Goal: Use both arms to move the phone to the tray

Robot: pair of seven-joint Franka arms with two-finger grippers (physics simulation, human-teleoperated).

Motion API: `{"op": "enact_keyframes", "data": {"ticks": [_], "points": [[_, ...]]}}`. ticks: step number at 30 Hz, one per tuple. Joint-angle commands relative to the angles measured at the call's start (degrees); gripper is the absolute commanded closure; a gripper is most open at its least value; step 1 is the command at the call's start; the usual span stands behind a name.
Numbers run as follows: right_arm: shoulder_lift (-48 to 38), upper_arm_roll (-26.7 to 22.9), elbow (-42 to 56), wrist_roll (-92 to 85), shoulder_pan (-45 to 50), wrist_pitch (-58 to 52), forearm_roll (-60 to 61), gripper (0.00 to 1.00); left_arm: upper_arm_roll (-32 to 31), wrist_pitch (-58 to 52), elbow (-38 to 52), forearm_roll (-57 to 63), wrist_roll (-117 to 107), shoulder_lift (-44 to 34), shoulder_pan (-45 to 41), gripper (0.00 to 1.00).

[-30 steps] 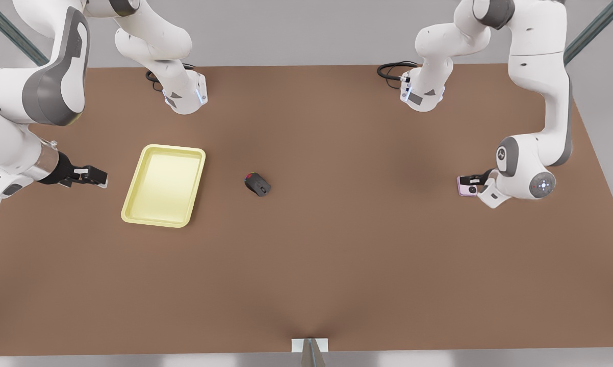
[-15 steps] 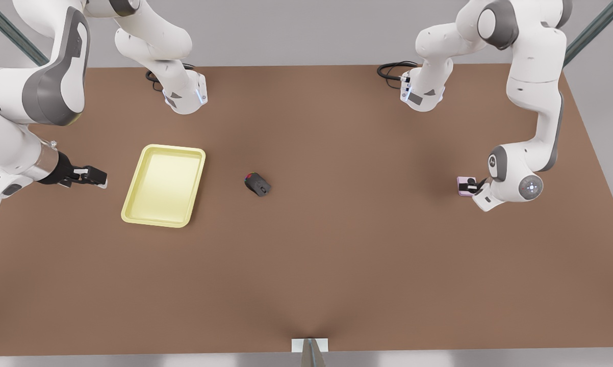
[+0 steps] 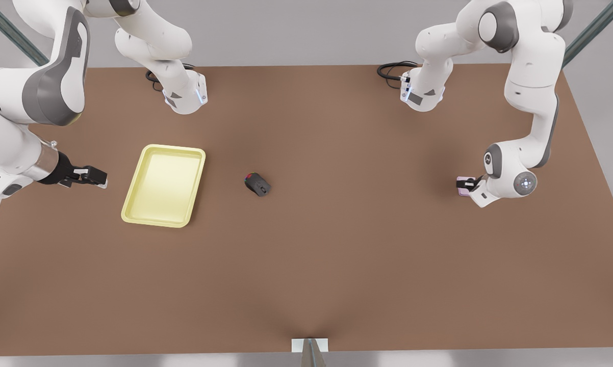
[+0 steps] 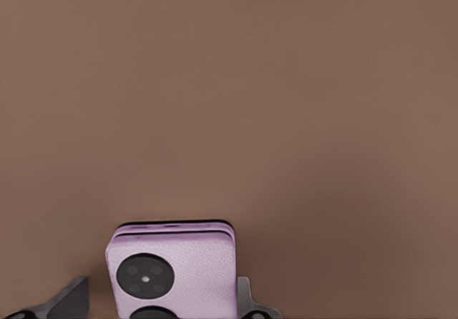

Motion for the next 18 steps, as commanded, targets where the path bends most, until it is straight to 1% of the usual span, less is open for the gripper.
{"op": "enact_keyframes", "data": {"ticks": [1, 4, 5, 13, 14, 18], "points": [[-0.1, 0.0, 0.0, 0.0, 0.0, -0.1, 0.0, 0.00, 0.0, 0.7, 0.0, 0.1, -2.4, 0.0, 0.0, 0.00], [-0.1, 0.0, 0.0, 0.0, 0.0, 0.0, 0.0, 0.00, 0.0, 0.5, 0.0, 0.1, -3.0, 0.0, 0.0, 0.00], [-0.1, 0.0, 0.0, 0.0, 0.0, 0.0, 0.0, 0.00, 0.0, 0.6, 0.0, 0.1, -3.1, 0.0, 0.0, 0.09], [-0.1, 0.0, 0.0, 0.0, 0.0, 0.0, 0.0, 0.00, -0.1, 0.5, 0.0, 0.1, -3.1, 0.0, -0.1, 0.09], [-0.1, 0.1, 0.0, 0.0, 0.0, 0.0, 0.0, 0.00, 0.0, 0.4, 0.0, 0.1, -3.1, 0.0, -0.1, 0.16], [-0.1, 0.0, 0.0, 0.0, 0.0, -0.1, 0.0, 0.00, 0.0, -0.1, 0.0, 0.1, -3.1, -0.3, -0.1, 0.17]]}}
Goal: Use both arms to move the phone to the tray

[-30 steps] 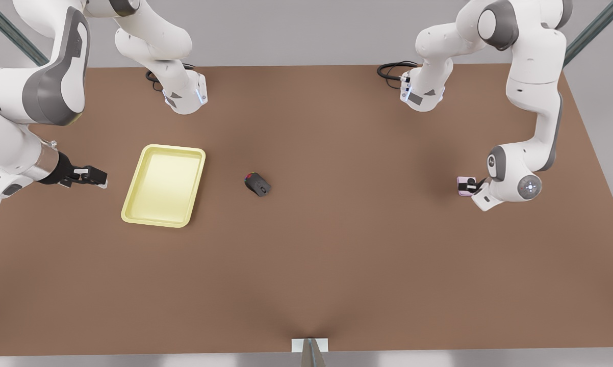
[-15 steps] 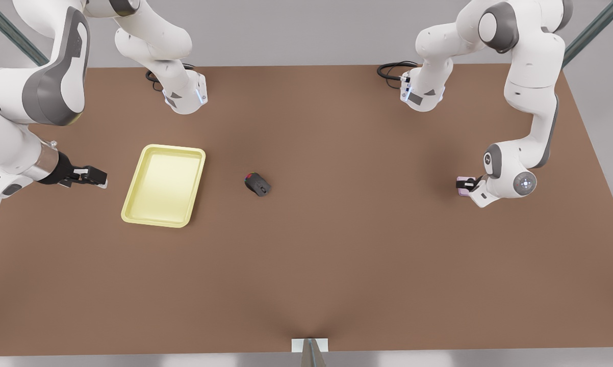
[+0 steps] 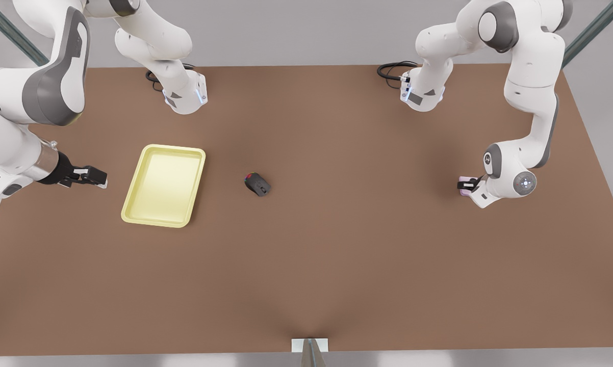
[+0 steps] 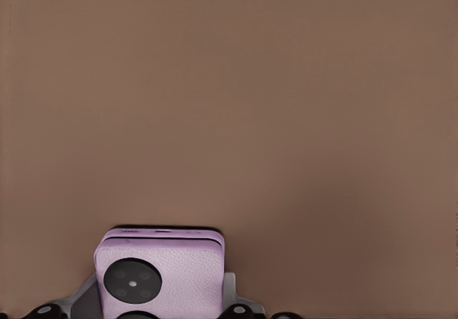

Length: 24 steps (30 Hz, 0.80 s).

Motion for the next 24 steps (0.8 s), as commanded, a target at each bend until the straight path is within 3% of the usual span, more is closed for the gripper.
{"op": "enact_keyframes", "data": {"ticks": [1, 4, 7, 10, 15, 16, 17, 18, 19, 20, 22, 24], "points": [[-0.1, 0.0, 0.0, 0.0, 0.0, 0.0, 0.0, 0.00, 0.0, -0.4, 0.1, 0.1, -1.4, -0.2, 0.0, 0.17], [-0.1, 0.1, 0.0, 0.0, 0.0, 0.0, 0.0, 0.00, -2.4, -1.9, 0.4, 0.0, -5.4, -3.1, -1.7, 0.17], [-0.1, 0.0, 0.0, 0.0, 0.0, -0.1, -0.1, 0.00, -5.0, -1.7, 1.1, -4.9, -10.0, -4.3, -10.4, 0.17], [-0.1, 0.0, 0.0, 0.0, 0.0, -0.1, -0.1, 0.00, -15.2, -1.9, 5.0, -5.3, -26.0, -3.8, -14.5, 0.17], [-0.1, 0.0, 0.0, 0.0, 0.0, -0.1, -0.1, 0.00, -15.8, -11.1, 15.9, -8.4, -62.4, -3.2, -34.4, 0.17], [-0.1, 0.0, 0.0, 0.0, 0.0, -0.1, -0.1, 0.00, -15.6, -13.1, 21.6, -8.4, -70.0, 1.5, -38.8, 0.17], [-0.1, 0.0, 0.0, 0.0, 0.0, -0.1, -0.1, 0.00, -15.5, -21.7, 36.5, -7.8, -77.5, 11.5, -42.0, 0.17], [-0.1, 0.0, 0.0, 0.0, -0.1, 0.0, -0.1, 0.00, -15.3, -25.7, 44.0, -7.8, -78.0, 15.4, -42.9, 0.16], [-0.1, 0.0, 0.0, 0.0, -0.1, -0.1, -0.1, 0.00, -15.0, -32.5, 46.3, -7.7, -74.9, 14.0, -40.3, 0.14], [-0.1, 0.0, 0.0, 0.0, 0.0, -0.1, -0.1, 0.00, -14.9, -41.9, 50.6, -8.0, -65.8, 13.0, -36.0, 0.00], [-0.1, 0.0, 0.0, 0.1, -0.1, 0.0, -0.1, 0.00, -11.8, -61.0, 66.0, -7.5, -41.8, 12.1, -25.7, 0.00], [-0.1, 0.0, 0.0, 0.1, -0.1, -0.1, -0.1, 0.00, -1.0, -62.3, 66.4, -3.9, -12.9, 2.7, -24.2, 0.00]]}}
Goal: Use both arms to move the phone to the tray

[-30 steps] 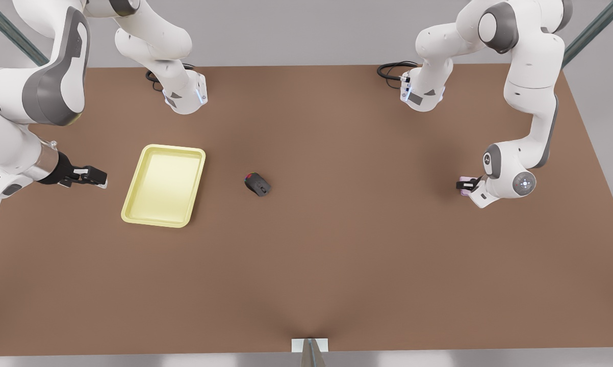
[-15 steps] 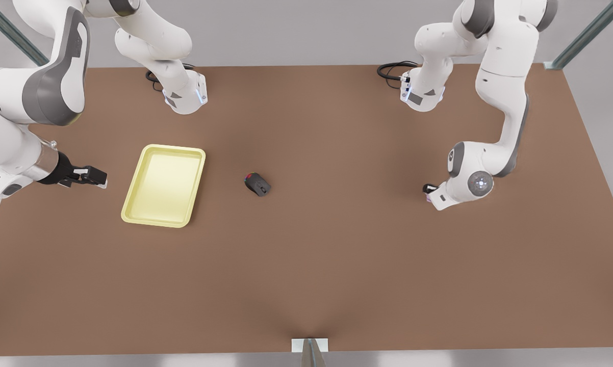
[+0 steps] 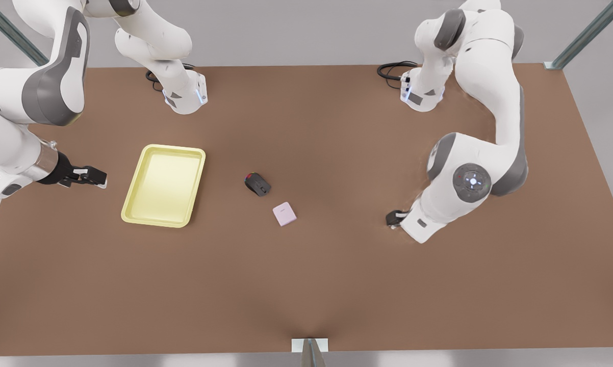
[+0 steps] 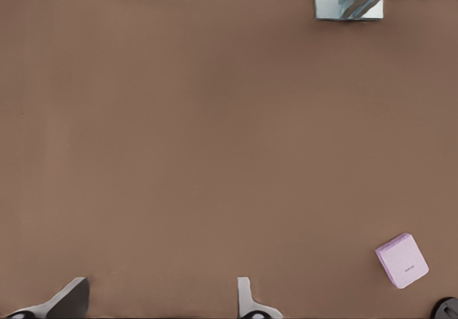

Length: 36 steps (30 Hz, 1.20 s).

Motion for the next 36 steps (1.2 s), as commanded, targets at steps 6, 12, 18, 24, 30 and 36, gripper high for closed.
{"op": "enact_keyframes", "data": {"ticks": [6, 12, 18, 24, 30, 36], "points": [[-0.1, 0.0, 0.0, 0.1, 0.2, 0.0, 0.0, 0.00, 13.4, -22.2, -6.8, 1.6, 29.2, -15.6, -5.2, 0.00], [8.0, 10.4, 2.0, 0.4, 6.3, 6.4, 3.3, 0.00, 8.3, -19.8, -4.0, -3.9, 29.3, -14.3, -4.7, 0.00], [9.3, 10.3, 4.2, 0.9, 7.2, 6.4, 0.0, 0.00, 8.3, -19.7, -4.0, -4.0, 29.7, -14.1, -4.7, 0.00], [16.3, 11.0, 2.1, 5.1, 14.0, 14.8, -0.1, 0.00, 8.3, -19.7, -4.0, -3.8, 29.9, -13.8, -4.7, 0.00], [22.9, 11.0, 2.1, 5.8, 20.4, 21.8, 0.1, 0.00, 8.3, -19.6, -4.0, -3.9, 29.9, -13.1, -4.7, 0.00], [26.1, 11.0, 2.1, 5.8, 23.1, 24.0, 0.4, 0.00, 8.2, -19.5, -3.9, -4.0, 29.9, -12.6, -4.7, 0.00]]}}
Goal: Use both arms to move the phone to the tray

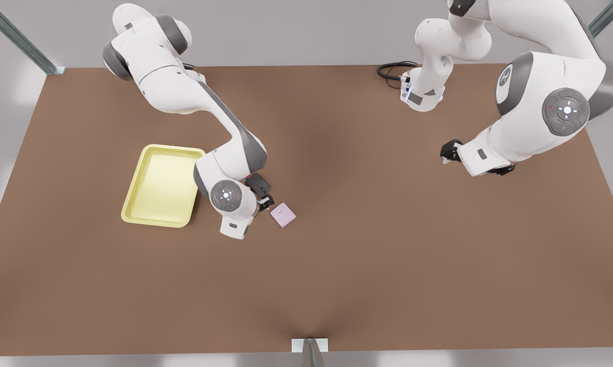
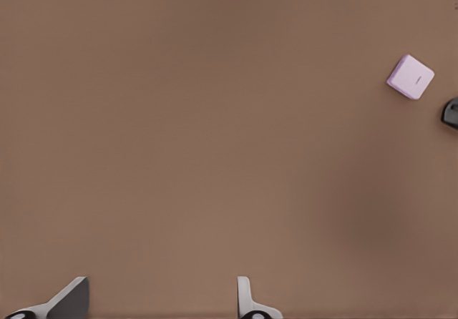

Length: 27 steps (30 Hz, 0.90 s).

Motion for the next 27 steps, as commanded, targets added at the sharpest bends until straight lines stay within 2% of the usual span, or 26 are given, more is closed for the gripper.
{"op": "enact_keyframes", "data": {"ticks": [1, 8, 19, 23, 27], "points": [[0.4, 0.0, 0.1, 2.5, 0.1, 3.1, 0.3, 0.00, 0.0, 0.0, 0.1, 0.0, 4.2, 0.0, 0.0, 0.00], [1.4, 0.0, 0.0, 1.9, 0.3, 3.5, 1.5, 0.00, -0.2, -0.5, 0.2, -0.1, 4.2, -1.2, 0.0, 0.00], [7.0, 0.1, -3.0, 1.5, 5.7, 12.0, 1.3, 0.00, -0.2, -0.4, 0.1, -0.6, 4.1, -0.9, 0.0, 0.00], [9.8, 0.1, -3.0, -8.7, 6.9, 14.3, 1.3, 0.00, -0.2, -0.7, 0.1, -1.1, 4.3, -0.9, 0.0, 0.00], [10.0, 0.0, -4.2, -10.2, 6.2, 15.1, 1.3, 0.00, 0.2, -1.2, 0.0, -0.9, 3.0, -0.9, 0.2, 0.00]]}}
